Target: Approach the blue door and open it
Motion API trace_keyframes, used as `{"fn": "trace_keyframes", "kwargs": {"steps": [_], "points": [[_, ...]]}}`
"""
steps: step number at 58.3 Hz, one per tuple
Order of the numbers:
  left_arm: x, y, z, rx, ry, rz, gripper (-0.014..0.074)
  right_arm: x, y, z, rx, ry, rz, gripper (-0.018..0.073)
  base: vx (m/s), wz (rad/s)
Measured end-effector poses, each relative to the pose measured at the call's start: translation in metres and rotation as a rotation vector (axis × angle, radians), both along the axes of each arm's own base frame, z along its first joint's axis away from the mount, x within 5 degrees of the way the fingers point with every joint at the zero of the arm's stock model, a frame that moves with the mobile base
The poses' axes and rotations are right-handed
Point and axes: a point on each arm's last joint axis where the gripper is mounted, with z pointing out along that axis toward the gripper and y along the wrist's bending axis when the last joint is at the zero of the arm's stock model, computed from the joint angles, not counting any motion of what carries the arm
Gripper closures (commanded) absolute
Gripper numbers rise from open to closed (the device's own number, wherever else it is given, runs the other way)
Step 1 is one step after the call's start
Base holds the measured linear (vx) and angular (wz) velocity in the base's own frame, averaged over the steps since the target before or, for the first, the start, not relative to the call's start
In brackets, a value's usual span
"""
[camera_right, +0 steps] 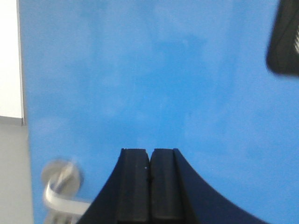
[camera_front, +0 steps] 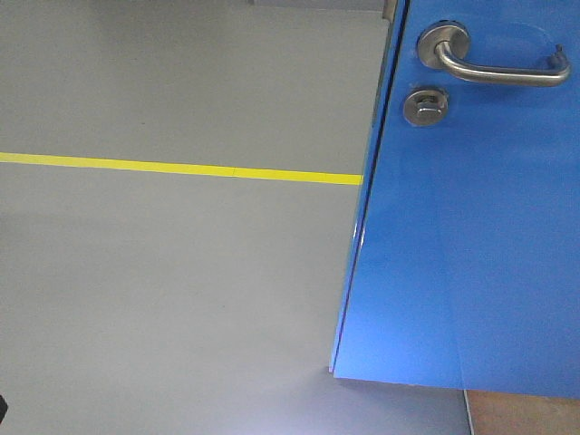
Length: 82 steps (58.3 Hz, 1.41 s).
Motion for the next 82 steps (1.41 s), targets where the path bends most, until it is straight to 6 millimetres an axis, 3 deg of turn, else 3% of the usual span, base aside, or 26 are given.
{"fn": "trace_keyframes", "kwargs": {"steps": [7,12,20,28,42,82], "points": [[0.000,0.000,0.000,0.000,0.000,0.000,0.0524,-0.048,-0.001,-0.060,0.000,0.040,0.001,0.0547,0.00,0.00],[0.000,0.000,0.000,0.000,0.000,0.000,0.0524,-0.070,-0.002,-0.098,0.022,0.078,0.002,0.0547,0.00,0.00],[0.000,0.000,0.000,0.000,0.000,0.000,0.0524,-0.085,-0.005,-0.148,0.064,0.168,-0.041,0.0547,0.00,0.00],[0.000,0.000,0.000,0.000,0.000,0.000,0.0524,-0.088,-0.007,-0.173,0.080,0.214,-0.089,0.0547,0.00,0.00],[0.000,0.000,0.000,0.000,0.000,0.000,0.0524,-0.094,-0.007,-0.175,0.093,0.128,-0.093,0.0547,0.00,0.00],[0.000,0.000,0.000,0.000,0.001,0.000,0.0524,-0.095,-0.007,-0.179,0.101,0.165,-0.092,0.0547,0.00,0.00]]}}
